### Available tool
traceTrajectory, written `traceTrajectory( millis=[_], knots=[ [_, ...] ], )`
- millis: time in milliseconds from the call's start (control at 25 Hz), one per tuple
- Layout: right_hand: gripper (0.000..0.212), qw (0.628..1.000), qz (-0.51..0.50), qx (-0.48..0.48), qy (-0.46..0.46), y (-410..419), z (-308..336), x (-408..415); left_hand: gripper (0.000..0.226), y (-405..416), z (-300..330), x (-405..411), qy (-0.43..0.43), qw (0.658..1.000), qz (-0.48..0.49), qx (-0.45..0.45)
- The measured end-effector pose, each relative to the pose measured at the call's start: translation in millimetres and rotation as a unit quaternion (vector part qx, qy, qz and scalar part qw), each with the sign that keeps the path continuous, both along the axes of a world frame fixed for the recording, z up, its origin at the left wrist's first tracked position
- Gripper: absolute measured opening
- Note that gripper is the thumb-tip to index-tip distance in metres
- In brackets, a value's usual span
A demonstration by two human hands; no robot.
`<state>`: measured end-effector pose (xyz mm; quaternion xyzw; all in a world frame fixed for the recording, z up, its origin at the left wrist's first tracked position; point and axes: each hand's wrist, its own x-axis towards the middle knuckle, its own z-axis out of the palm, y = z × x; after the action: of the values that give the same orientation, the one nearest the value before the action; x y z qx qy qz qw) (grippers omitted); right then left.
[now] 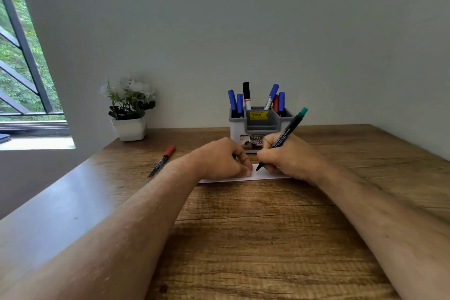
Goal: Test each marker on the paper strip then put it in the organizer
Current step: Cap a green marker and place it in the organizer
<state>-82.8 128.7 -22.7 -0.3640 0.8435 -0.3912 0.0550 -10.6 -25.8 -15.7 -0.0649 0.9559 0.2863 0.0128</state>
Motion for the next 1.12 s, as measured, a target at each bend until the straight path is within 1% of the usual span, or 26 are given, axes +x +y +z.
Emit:
traceTrajectory(
  millis=[280,400,520,960,1120],
  knots=[
    [0.025,1.000,0.006,-0.007,-0.025,0.2,-0.2,-2.5,0.008,1.2,0.1,1.0,-0.002,1.000,0.001,0.007],
    [0.021,1.000,-0.007,0.003,-0.013,-2.0,-1.8,-1.1,0.008,0.2,0.5,1.3,0.001,1.000,0.001,0.003],
    [0.022,1.000,-0.020,-0.005,-0.008,-2.4,-2.3,-2.8,0.007,0.4,0.3,1.5,-0.001,1.000,0.001,0.015],
    [0.021,1.000,-0.008,-0.001,-0.006,-0.8,-1.3,-2.7,0.008,0.6,-0.5,0.0,-0.003,1.000,0.002,0.015],
    [0.025,0.999,0.016,-0.007,-0.030,-0.4,-0.6,-3.3,0.009,-1.6,-0.8,-0.9,-0.004,1.000,0.002,0.013]
  ],
)
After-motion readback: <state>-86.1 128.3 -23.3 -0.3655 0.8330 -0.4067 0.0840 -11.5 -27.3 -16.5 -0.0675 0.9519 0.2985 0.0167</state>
